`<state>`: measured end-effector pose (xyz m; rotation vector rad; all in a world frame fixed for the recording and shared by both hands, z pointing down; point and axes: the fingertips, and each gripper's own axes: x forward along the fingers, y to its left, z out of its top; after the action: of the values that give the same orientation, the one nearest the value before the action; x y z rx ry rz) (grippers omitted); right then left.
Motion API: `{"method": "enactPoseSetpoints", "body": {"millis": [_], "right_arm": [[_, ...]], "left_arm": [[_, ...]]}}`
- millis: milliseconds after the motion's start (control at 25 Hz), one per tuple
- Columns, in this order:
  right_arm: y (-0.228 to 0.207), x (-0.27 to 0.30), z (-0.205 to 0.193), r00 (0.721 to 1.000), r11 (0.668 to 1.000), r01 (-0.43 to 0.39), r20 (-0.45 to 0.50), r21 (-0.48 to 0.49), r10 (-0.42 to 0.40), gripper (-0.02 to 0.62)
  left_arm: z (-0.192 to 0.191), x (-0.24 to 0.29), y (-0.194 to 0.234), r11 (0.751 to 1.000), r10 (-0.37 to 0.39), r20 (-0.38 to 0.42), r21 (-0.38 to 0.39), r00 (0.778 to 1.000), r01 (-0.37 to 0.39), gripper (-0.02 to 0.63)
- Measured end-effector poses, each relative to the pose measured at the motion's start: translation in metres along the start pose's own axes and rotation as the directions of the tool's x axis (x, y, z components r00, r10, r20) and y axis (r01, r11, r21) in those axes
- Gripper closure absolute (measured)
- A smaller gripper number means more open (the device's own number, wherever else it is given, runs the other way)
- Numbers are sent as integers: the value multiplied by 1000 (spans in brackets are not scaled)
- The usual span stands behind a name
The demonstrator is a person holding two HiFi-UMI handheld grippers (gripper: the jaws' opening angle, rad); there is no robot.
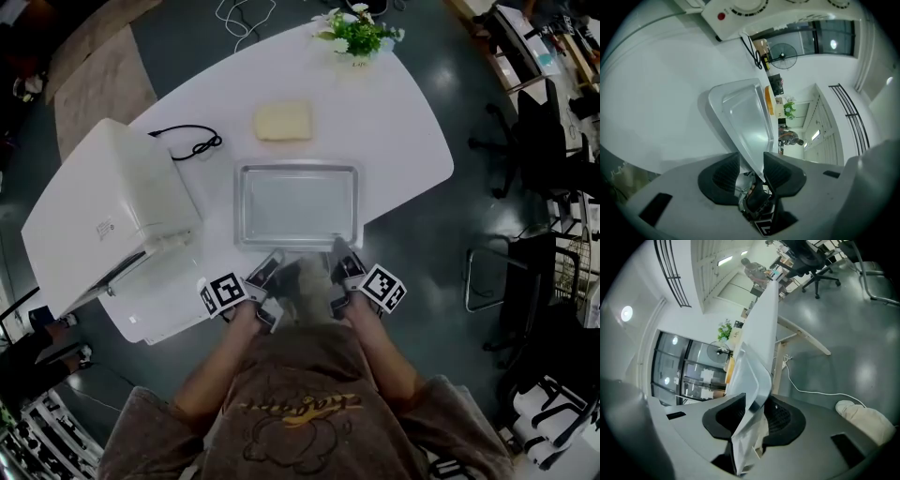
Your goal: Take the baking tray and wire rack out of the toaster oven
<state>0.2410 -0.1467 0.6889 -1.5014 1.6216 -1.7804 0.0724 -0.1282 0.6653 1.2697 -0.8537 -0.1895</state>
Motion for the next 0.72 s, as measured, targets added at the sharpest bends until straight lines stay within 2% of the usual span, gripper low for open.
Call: {"method": "enactPoseSetpoints", "body": {"millis": [80,160,360,480,600,720], "right_arm": [[0,-2,-1,1000,1000,-3,-14,-15,3,452],[-1,-6,-5,999,1000,-1,-38,-26,0,436],[1,-25,-13,997,997,6,-78,-80,-13,431],[18,-37,-9,997,988,-8,-82,-151,-4,431],[51,-45,1,997,973,-54,-65,-224,40,431],[97,-46,12,992,938,-129,-56,-321,117,431]], "left_arm": [[-1,-1,-2,1000,-5,-1,8,1000,5,466],[-1,-2,-5,1000,-9,-2,23,1000,9,466],[3,-2,-21,996,-39,-9,83,999,40,466],[7,-2,-43,988,-79,-7,131,997,79,466],[16,-6,-77,968,-137,0,213,991,134,466],[27,-16,-117,926,-205,15,326,979,189,466]]}}
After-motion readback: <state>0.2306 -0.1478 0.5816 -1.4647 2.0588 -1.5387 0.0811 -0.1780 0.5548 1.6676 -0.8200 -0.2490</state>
